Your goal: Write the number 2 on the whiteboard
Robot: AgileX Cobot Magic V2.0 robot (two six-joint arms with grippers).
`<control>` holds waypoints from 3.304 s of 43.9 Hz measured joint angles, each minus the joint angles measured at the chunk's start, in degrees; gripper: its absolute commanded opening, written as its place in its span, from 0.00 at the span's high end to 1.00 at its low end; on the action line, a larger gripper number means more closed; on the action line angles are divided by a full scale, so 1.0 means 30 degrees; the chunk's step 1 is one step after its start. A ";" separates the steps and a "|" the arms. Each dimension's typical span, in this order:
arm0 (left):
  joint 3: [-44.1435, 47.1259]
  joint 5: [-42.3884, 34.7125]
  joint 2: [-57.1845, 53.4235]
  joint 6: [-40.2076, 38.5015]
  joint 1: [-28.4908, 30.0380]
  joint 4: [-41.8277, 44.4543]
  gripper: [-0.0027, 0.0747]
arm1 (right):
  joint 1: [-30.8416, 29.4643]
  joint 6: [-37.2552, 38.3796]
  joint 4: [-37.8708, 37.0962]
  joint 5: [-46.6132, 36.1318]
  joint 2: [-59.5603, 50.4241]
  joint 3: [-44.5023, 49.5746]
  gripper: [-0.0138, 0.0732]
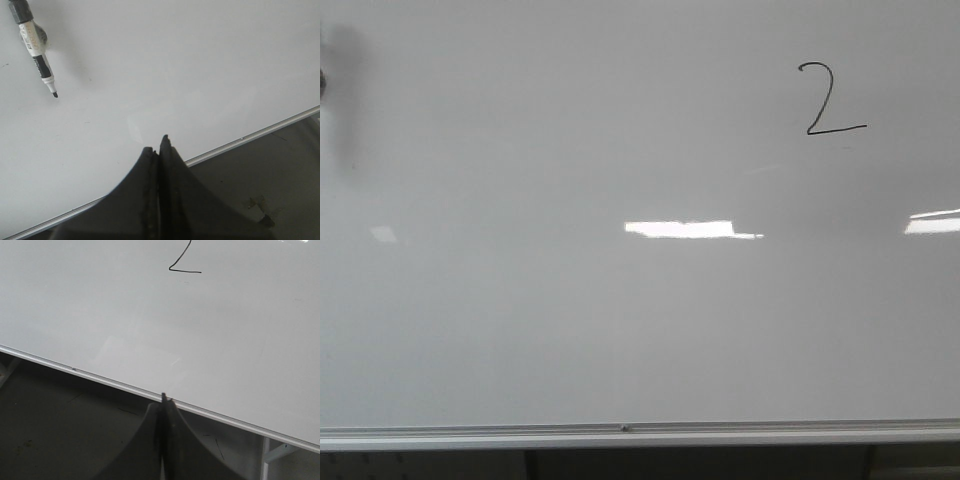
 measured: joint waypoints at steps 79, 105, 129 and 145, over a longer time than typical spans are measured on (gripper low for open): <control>1.7489 -1.6970 -1.4261 0.1997 1.0568 -0.4806 0.99 | 0.0000 0.0000 0.0057 0.0000 -0.0031 0.0000 0.92; 1.7489 -1.7077 -1.4261 0.2080 1.0568 -0.3308 0.99 | 0.0000 0.0000 0.0057 0.0000 -0.0031 0.0000 0.92; 1.7489 -1.7077 -1.4261 0.2112 1.0500 -0.3308 0.99 | 0.0000 0.0000 0.0057 0.0000 -0.0031 0.0000 0.92; 1.7489 -1.7077 -1.4261 0.2151 1.0500 -0.3308 0.99 | -0.2252 0.0000 -0.0061 -0.2784 -0.3905 0.3774 0.92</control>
